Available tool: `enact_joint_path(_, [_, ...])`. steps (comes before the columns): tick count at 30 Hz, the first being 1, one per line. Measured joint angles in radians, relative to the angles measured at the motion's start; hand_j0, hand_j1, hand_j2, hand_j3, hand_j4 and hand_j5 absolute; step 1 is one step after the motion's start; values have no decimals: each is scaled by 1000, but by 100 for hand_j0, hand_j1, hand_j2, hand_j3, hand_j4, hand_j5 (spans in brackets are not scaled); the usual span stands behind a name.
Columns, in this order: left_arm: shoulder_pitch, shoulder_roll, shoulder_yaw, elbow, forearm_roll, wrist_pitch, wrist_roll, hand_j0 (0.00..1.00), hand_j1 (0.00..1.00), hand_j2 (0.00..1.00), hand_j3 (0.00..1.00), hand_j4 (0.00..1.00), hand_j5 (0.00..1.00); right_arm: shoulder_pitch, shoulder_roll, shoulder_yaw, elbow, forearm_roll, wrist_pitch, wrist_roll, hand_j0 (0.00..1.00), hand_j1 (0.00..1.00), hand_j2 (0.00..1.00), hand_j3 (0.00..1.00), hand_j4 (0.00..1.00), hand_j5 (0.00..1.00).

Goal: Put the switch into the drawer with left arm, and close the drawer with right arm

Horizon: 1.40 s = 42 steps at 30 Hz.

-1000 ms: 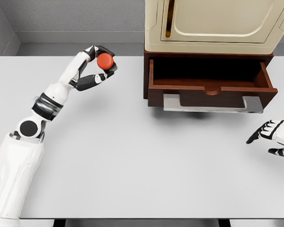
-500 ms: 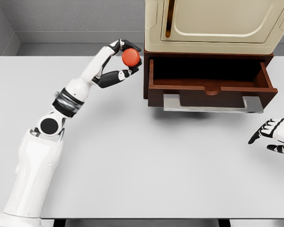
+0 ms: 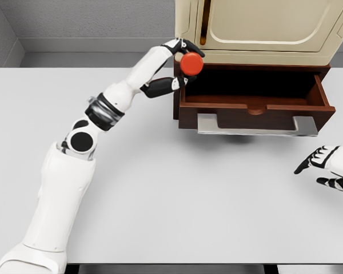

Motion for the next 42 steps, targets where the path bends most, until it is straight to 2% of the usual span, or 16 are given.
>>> enact_joint_path(13, [-61, -6, -52, -1, -194, 0, 1, 41, 41, 41, 41, 41, 41, 0, 9, 1, 0, 3, 0, 0, 65, 65, 65, 65, 65, 65])
enact_joint_path(21, [-90, -6, -85, -2, -281, -1, 2, 42, 42, 42, 42, 42, 42, 0, 9, 2, 0, 3, 0, 0, 65, 65, 65, 65, 65, 65])
enact_joint_path(31, [-107, -6, -108, -1, -318, 0, 2, 44, 44, 44, 44, 44, 44, 0, 9, 2, 0, 3, 0, 0, 65, 65, 65, 65, 65, 65])
enact_joint_path(32, [-107, -6, -108, -1, -318, 0, 2, 47, 47, 47, 47, 47, 47, 0, 9, 2, 0, 3, 0, 0, 65, 65, 65, 65, 65, 65])
enact_joint_path(34, [-107, -6, -109, -1, -321, 0, 2, 62, 62, 62, 62, 62, 62, -2, 9, 2, 0, 3, 0, 0, 65, 65, 65, 65, 65, 65])
enact_joint_path(36, [-107, -6, -109, -1, -326, 0, 2, 66, 66, 66, 66, 66, 66, -2, 9, 2, 0, 3, 0, 0, 65, 65, 65, 65, 65, 65])
enact_joint_path(41, [-107, -6, -109, -2, -329, 0, 3, 69, 69, 69, 69, 69, 69, -2, 9, 2, 0, 3, 0, 0, 65, 65, 65, 65, 65, 65])
enact_joint_path(42, [-107, -6, -109, -2, -329, 0, 3, 77, 77, 77, 77, 77, 77, -2, 9, 2, 0, 3, 0, 0, 65, 65, 65, 65, 65, 65])
